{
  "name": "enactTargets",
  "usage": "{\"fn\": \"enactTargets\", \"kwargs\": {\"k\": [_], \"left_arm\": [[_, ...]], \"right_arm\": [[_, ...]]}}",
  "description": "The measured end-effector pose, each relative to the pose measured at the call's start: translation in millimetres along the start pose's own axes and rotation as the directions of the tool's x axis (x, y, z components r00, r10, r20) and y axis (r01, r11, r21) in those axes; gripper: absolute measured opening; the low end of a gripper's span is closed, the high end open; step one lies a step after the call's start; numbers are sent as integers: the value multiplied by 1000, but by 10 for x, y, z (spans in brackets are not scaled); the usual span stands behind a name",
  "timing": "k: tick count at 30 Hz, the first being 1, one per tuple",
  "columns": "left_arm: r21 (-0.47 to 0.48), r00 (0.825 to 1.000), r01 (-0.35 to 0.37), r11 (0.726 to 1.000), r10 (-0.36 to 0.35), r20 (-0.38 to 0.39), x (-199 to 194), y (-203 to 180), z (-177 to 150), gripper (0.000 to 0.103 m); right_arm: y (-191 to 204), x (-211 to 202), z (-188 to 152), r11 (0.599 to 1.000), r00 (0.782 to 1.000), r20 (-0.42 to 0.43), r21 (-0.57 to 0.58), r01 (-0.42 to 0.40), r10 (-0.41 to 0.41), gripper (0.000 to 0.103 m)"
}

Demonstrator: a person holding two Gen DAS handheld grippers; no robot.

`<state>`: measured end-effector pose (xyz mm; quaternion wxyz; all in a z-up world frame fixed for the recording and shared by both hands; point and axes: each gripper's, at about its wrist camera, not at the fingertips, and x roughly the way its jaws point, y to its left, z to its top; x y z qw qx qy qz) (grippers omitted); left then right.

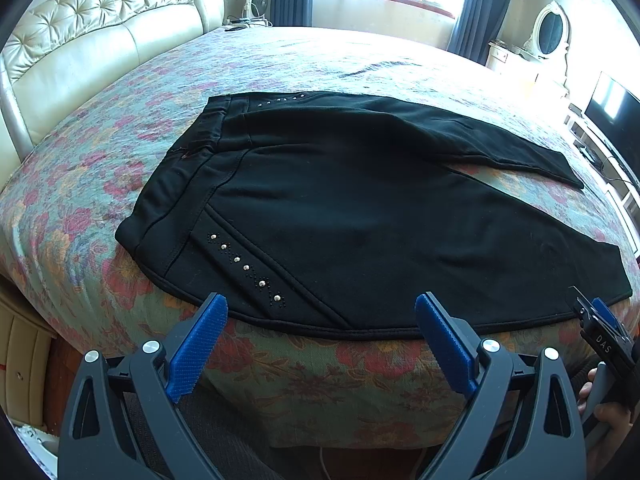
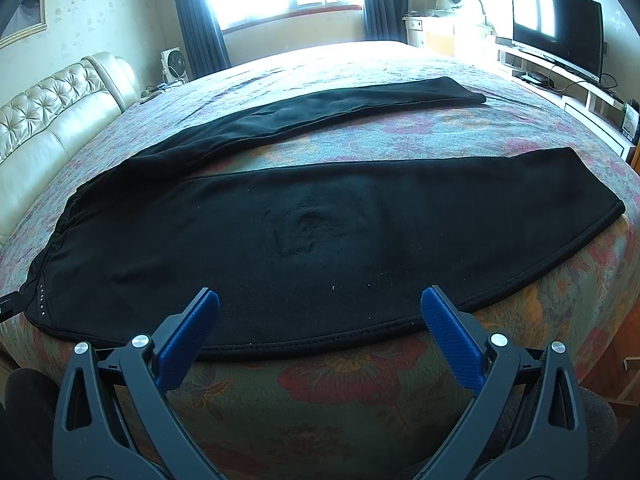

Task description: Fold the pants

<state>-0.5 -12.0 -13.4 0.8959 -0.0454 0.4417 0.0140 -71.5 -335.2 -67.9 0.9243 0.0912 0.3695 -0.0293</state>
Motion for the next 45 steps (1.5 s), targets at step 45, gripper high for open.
{"fn": "enactTargets", "kwargs": {"k": [45], "left_arm": [[84,999,38,996,-41,25,-87,2,188,94]], "right_arm": [[61,61,60,1000,999,-30,-4,-18,18,101]]}}
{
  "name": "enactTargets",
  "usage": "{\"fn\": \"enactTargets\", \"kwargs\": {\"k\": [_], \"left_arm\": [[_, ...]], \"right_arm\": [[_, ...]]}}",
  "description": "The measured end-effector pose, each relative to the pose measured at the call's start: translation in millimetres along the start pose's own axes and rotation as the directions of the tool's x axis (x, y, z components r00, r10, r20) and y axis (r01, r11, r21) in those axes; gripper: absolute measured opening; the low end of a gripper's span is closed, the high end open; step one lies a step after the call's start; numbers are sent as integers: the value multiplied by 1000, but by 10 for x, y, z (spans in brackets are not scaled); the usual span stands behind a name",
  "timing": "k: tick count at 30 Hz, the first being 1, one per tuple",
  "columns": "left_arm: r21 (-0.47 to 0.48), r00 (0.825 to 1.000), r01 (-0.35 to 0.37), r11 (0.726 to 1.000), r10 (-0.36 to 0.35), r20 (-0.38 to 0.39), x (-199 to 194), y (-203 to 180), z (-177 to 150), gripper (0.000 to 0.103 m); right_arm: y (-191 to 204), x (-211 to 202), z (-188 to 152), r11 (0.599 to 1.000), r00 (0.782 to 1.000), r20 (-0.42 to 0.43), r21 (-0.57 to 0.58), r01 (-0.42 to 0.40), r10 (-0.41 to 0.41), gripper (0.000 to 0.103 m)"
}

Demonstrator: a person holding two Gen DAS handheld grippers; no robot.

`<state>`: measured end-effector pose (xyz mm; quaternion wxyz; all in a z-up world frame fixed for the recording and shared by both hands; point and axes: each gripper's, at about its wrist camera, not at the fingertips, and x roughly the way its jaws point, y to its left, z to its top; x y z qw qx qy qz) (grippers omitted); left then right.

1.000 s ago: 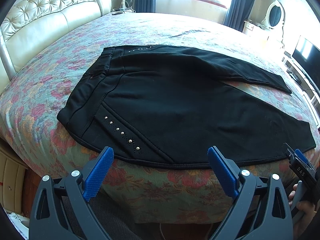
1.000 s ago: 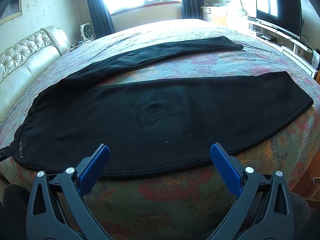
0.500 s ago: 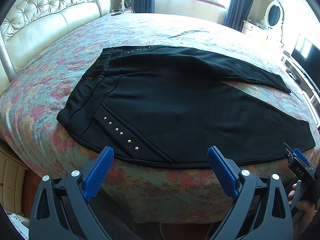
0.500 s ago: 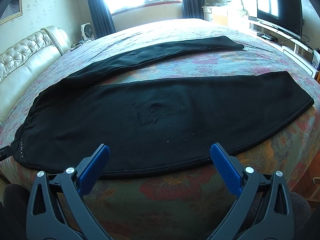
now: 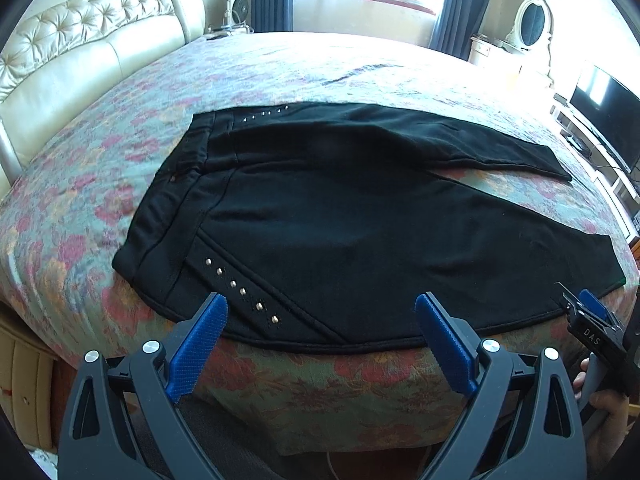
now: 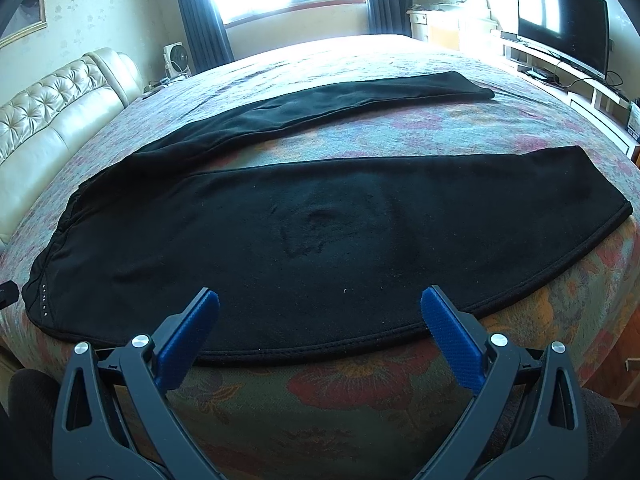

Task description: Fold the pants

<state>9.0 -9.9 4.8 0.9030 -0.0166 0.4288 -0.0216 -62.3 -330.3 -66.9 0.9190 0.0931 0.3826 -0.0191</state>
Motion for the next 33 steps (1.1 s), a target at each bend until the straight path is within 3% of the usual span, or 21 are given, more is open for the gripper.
{"fn": "enactTargets", "kwargs": {"k": [3,7,10,13,15,18,24,27,30,33], "left_arm": [[47,999,28,999,-30,39,14,146,171,94],[80,988,142,987,-137,-70,259,521,496,94],[-15,989,133,991,-134,-69,487,1005,845,94],[-141,966,242,960,-252,-53,789,1523,1209,94],[-200,955,278,940,-293,-49,1048,1804,1423,94],[-245,963,233,941,-258,-76,1518,2126,1716,94],[-293,960,177,940,-231,-160,2314,2425,2023,94],[-319,952,208,925,-266,-151,2542,2505,2107,94],[-303,929,296,906,-347,-129,2595,2487,2162,94],[-265,880,420,868,-461,-113,2563,2406,2187,94]], "right_arm": [[53,13,56,1000,1000,-2,-14,-9,9,101],[118,46,166,1000,1000,5,-24,-19,19,101],[171,104,244,999,1000,-1,-28,-28,28,101],[235,176,312,998,999,-14,-40,-38,38,101],[280,222,342,998,999,-23,-47,-48,47,101],[348,295,385,996,997,-42,-54,-65,62,101],[455,408,451,992,995,-69,-90,-84,78,101],[474,483,488,992,993,-84,-90,-93,85,101],[479,566,508,992,990,-103,-74,-107,99,101],[484,635,516,991,987,-116,-55,-122,115,101]]}}
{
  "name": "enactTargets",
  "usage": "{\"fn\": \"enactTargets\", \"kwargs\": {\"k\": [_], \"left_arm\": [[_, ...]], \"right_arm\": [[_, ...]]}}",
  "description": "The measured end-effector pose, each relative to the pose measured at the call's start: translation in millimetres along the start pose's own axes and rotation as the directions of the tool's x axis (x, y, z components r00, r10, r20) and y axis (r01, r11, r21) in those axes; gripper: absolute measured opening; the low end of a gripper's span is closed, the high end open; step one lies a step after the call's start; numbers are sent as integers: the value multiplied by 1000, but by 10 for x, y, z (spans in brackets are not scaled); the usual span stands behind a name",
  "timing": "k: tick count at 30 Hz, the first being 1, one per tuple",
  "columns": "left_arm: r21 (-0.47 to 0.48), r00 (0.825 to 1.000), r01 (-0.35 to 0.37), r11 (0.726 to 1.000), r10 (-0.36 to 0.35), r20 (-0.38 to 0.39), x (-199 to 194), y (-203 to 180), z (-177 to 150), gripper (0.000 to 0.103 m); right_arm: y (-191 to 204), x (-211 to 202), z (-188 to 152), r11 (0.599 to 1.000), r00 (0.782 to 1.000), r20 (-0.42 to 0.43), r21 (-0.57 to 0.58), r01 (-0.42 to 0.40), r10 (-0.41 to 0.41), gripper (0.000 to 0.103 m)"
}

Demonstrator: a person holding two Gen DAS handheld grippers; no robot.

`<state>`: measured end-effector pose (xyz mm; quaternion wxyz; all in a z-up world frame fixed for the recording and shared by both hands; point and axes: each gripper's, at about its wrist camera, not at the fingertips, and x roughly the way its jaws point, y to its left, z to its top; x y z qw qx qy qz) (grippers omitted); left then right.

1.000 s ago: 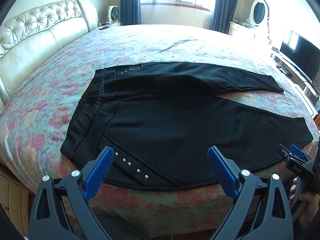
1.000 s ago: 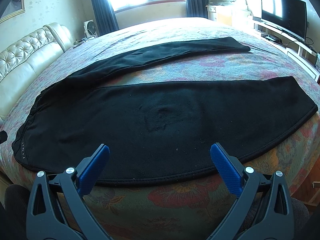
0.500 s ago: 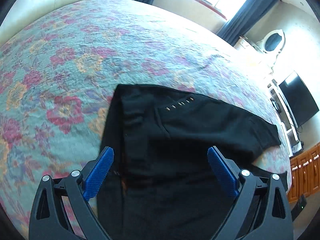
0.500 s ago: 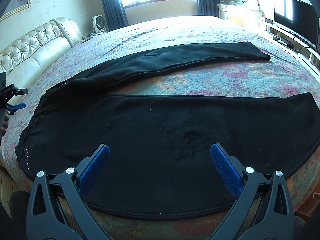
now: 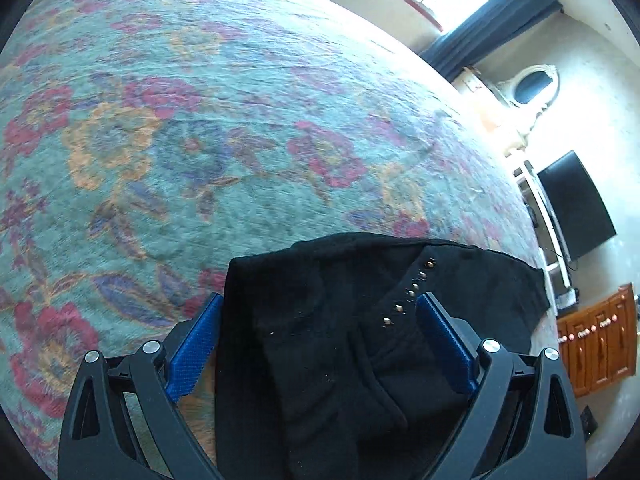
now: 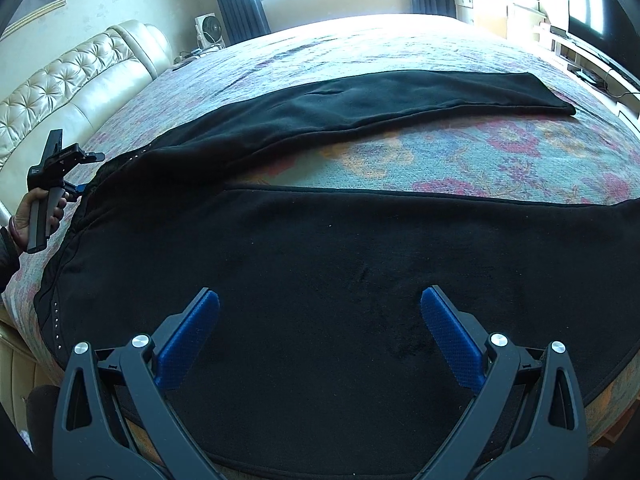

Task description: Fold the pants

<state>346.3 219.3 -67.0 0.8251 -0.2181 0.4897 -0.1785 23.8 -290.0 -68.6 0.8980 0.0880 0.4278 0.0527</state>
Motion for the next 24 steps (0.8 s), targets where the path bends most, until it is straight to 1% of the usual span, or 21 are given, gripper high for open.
{"fn": "enactTargets", "kwargs": {"k": [1,2,3,6,9,10,11,12,13,14,15,16,17,18,19,20,22,24], "left_arm": [[12,999,39,999,-39,-17,22,-24,-12,94],[16,997,63,998,-63,-33,53,-28,-32,94],[10,997,63,998,-63,-39,90,-14,-40,94],[-58,993,118,991,-119,-16,92,108,-40,94],[-137,982,186,973,-190,-15,40,227,-2,94],[-158,981,189,969,-192,-9,50,249,28,94],[-159,984,174,972,-178,-14,46,233,38,89],[-134,991,126,983,-131,-25,54,182,43,79],[-82,998,42,996,-46,-43,72,118,46,50],[-42,998,-40,998,37,-59,93,87,44,25],[-51,997,-35,998,32,-64,109,103,43,25],[-87,998,6,996,-11,-56,90,141,39,21],[-119,998,31,992,-38,-59,123,201,42,17],[-132,998,30,991,-38,-58,138,207,38,16],[-123,998,17,992,-24,-55,149,197,34,15],[-110,999,6,994,-12,-52,158,183,32,14],[-95,999,0,995,-4,-44,171,148,36,11],[-90,999,-6,996,2,-40,191,154,37,11]], "right_arm": [[3,20,10,1000,1000,-6,6,-11,11,101],[12,43,29,1000,1000,-15,7,-24,24,101],[16,58,50,999,999,-26,9,-42,42,101],[45,63,180,993,992,-48,4,-114,114,101],[64,39,402,980,980,-19,-14,-198,197,101],[67,49,506,973,974,-13,-26,-228,228,101],[68,73,617,967,967,-13,-39,-254,253,101],[71,121,746,962,963,-19,-52,-269,268,101],[83,176,889,959,961,-30,-66,-275,274,101],[91,242,1048,957,961,-34,-91,-276,274,101],[103,314,1223,954,962,-33,-126,-273,271,101],[105,371,1394,949,963,-26,-160,-270,270,101],[105,457,1584,946,966,-22,-195,-257,258,101],[108,557,1770,941,967,-26,-228,-251,252,101],[126,692,1941,929,965,-51,-263,-262,258,101],[142,846,2116,919,967,-76,-300,-256,245,101],[206,1172,2407,899,974,-130,-377,-223,188,101],[285,1460,2582,865,979,-168,-469,-180,113,101]]}}
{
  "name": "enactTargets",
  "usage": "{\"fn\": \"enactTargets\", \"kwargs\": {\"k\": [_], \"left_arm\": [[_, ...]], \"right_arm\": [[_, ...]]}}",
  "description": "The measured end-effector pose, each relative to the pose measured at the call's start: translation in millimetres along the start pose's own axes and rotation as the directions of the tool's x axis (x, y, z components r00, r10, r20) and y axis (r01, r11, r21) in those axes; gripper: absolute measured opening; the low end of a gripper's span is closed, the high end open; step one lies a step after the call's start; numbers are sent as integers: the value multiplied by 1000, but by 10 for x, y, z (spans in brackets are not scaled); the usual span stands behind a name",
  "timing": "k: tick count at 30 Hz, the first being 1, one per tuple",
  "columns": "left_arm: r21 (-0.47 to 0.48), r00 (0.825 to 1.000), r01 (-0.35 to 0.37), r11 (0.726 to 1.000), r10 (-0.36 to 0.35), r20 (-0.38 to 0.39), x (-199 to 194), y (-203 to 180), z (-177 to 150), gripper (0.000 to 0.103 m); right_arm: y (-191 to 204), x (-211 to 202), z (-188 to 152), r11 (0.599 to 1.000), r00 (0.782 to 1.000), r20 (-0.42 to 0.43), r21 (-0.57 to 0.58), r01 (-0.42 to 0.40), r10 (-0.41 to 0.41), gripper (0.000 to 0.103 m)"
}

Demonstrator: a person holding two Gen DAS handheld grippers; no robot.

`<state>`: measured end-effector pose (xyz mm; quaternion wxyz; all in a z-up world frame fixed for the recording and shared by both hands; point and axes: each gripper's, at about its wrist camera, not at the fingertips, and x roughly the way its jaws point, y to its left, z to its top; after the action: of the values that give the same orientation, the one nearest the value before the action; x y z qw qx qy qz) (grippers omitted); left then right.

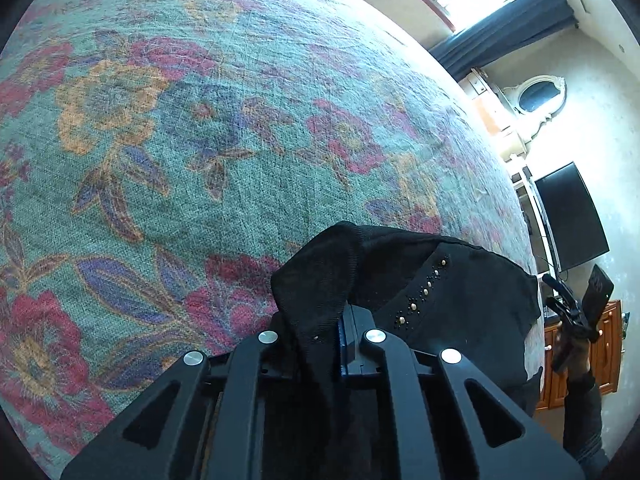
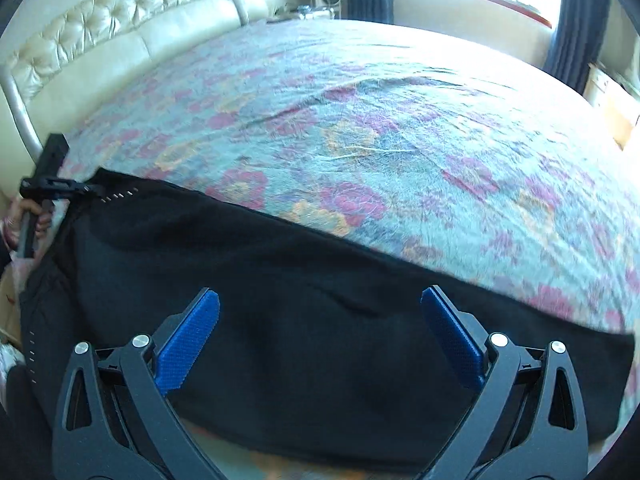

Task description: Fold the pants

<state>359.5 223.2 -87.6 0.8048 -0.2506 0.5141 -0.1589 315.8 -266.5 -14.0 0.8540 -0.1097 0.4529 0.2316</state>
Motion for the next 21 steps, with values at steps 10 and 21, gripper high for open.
{"fn": "enactTargets", "kwargs": {"k": [10,21], "left_arm": [[-28,999,43,999,-43,3,12,131,-1,13],[8,991,68,998,-68,111,-294,-101,-106,11]], "right_arm": [[-149,953,214,983,963,-265,-181,1,-50,73],[383,-70,-52,947,983,56,-265,182,-174,7]]}}
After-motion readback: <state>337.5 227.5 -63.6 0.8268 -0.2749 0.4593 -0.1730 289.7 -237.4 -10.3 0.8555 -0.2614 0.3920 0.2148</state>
